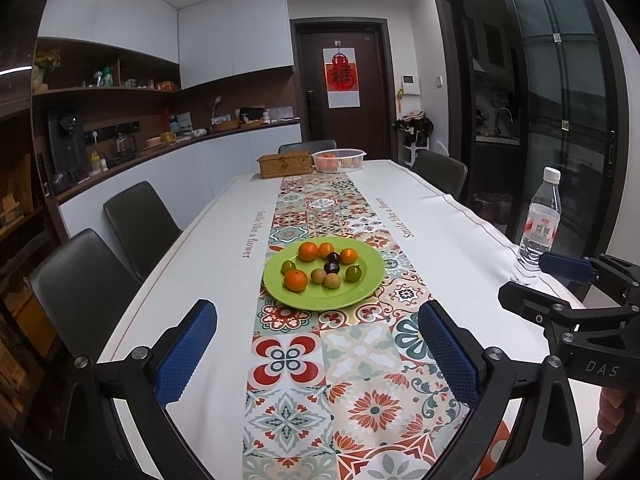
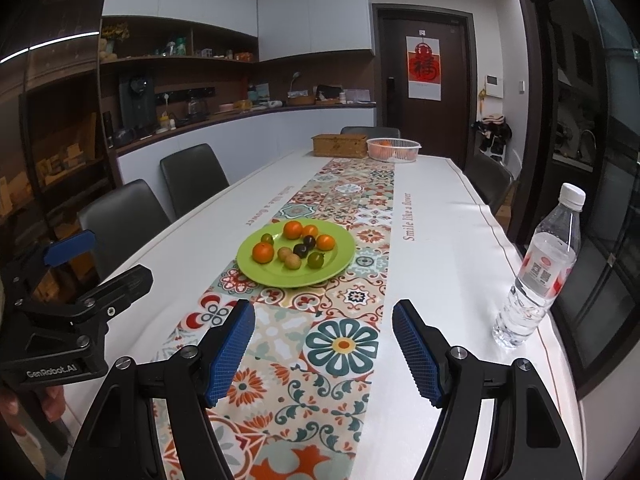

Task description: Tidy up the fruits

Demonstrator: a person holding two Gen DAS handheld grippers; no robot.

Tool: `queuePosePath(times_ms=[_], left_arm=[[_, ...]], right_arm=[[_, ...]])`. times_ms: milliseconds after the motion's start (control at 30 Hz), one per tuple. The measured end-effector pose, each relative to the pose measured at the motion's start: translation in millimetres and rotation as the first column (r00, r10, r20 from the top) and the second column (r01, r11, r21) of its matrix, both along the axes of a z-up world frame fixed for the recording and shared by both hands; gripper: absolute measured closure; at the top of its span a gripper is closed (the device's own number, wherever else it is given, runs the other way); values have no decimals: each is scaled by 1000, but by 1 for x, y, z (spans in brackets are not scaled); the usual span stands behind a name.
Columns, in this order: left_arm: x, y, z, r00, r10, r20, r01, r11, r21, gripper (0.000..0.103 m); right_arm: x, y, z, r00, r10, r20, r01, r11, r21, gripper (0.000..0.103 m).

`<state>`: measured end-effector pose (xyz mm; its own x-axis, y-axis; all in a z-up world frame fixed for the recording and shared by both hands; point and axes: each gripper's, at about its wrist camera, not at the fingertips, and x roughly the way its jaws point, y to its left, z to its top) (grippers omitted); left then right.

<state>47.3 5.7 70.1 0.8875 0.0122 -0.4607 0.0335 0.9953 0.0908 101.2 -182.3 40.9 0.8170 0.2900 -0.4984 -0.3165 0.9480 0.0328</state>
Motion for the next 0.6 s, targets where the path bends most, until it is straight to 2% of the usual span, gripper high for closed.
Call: queuePosePath(times_ms=[600], left_arm=[[-4,0,1,1000,-2,-4,1,1000,-28,0]], right_arm=[[-5,-8,3,1000,-5,0,5,1000,8,31]])
